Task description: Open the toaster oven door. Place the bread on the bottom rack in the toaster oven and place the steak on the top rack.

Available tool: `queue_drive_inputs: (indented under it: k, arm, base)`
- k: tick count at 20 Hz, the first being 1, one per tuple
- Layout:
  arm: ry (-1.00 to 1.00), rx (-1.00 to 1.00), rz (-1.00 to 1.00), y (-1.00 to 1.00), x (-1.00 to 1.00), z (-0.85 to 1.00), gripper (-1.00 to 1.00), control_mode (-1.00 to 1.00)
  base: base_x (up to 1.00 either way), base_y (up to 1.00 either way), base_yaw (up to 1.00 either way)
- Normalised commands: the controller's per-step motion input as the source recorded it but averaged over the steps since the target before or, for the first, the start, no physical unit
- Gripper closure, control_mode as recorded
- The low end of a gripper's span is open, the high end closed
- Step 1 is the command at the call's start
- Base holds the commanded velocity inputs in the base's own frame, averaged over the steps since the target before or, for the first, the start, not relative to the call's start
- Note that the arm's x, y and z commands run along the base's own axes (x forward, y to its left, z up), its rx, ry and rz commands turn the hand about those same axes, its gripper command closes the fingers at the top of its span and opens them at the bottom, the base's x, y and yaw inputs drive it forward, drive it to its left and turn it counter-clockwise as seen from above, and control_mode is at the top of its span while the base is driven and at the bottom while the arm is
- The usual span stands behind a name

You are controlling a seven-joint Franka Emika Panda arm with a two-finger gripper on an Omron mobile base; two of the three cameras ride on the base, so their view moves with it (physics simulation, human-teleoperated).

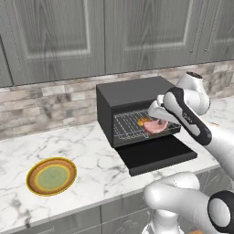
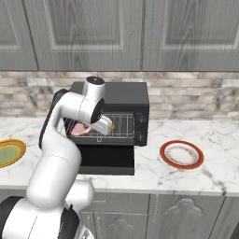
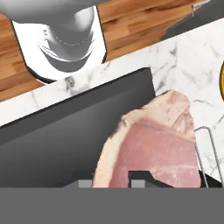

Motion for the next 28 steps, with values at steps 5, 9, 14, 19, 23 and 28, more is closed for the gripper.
queue_drive_inputs:
  k: [5,9,14,19,23,28]
  arm:
    - [-0.18,0.0,-0.1,-0.08,0.17,-0.24,1.0,-1.0]
    - [-0.19,0.03,-0.08,-0.03,0.26,-0.33,1.0,-1.0]
    - [-0.13,0.07,-0.07,-0.03,0.35,-0.19,1.0,-1.0]
    - [-0.01,0.09,-0.07,-0.11,0.36,-0.04,1.0,-1.0]
    - [0.04,0.12,-0.07,-0.15,0.35,0.0,1.0,-1.0]
    - [0.12,0.1,-0.08,-0.03,0.36,0.0,1.0,-1.0]
  base:
    - [0.0,0.0,0.0]
    - [0.0,0.0,0.0]
    - [0.0,0.0,0.0]
    - [0.0,0.0,0.0]
    - [0.0,0.0,0.0]
    - [0.0,0.0,0.0]
